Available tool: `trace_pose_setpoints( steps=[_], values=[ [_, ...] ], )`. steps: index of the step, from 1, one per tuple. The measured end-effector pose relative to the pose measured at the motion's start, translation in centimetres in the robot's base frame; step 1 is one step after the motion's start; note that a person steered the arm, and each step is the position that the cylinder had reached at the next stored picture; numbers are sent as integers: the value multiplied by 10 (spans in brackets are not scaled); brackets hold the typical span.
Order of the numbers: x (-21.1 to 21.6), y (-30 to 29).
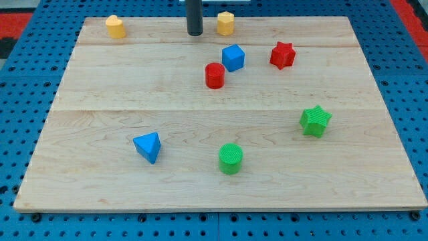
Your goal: Move the blue triangle to the top right side of the red star
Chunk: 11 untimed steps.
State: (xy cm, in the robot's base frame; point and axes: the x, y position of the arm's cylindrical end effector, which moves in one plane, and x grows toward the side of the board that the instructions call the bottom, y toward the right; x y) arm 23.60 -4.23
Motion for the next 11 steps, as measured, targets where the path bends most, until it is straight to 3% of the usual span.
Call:
trace_pose_setpoints(
  steps=[3,4,6,7,9,10,11],
  values=[
    [0,-22],
    [34,-20],
    [49,11],
    [87,-5],
    [208,-111],
    [273,-137],
    [301,-120]
  ],
)
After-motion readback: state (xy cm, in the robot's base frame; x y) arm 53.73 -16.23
